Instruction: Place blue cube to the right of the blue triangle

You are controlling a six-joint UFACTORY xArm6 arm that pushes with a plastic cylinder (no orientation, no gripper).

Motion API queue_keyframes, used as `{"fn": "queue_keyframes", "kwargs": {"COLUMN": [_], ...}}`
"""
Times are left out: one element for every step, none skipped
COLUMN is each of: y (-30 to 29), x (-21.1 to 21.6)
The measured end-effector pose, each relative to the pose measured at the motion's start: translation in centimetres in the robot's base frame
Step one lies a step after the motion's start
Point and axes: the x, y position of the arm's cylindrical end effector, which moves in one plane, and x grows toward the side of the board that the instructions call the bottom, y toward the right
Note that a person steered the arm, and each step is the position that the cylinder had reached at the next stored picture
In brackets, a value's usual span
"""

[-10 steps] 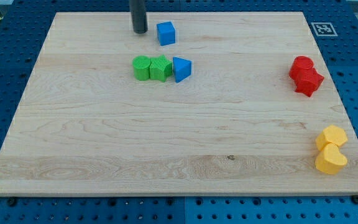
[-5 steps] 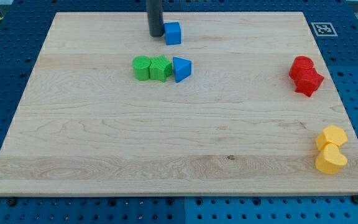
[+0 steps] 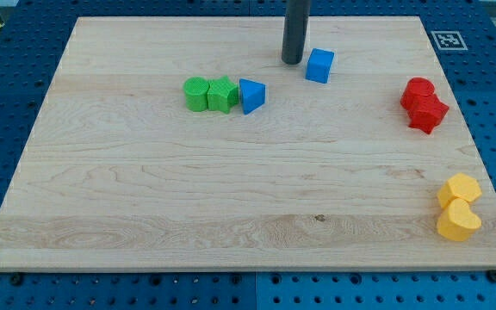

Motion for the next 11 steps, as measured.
{"fn": "queue_keyframes", "kwargs": {"y": [3.3, 7.0, 5.2, 3.0, 2.2, 0.9, -0.5, -0.5, 0.1, 0.1, 0.1], "x": [-0.9, 0.9, 5.5, 6.8, 5.3, 5.5, 5.6, 5.6, 5.7, 5.7, 5.7]}}
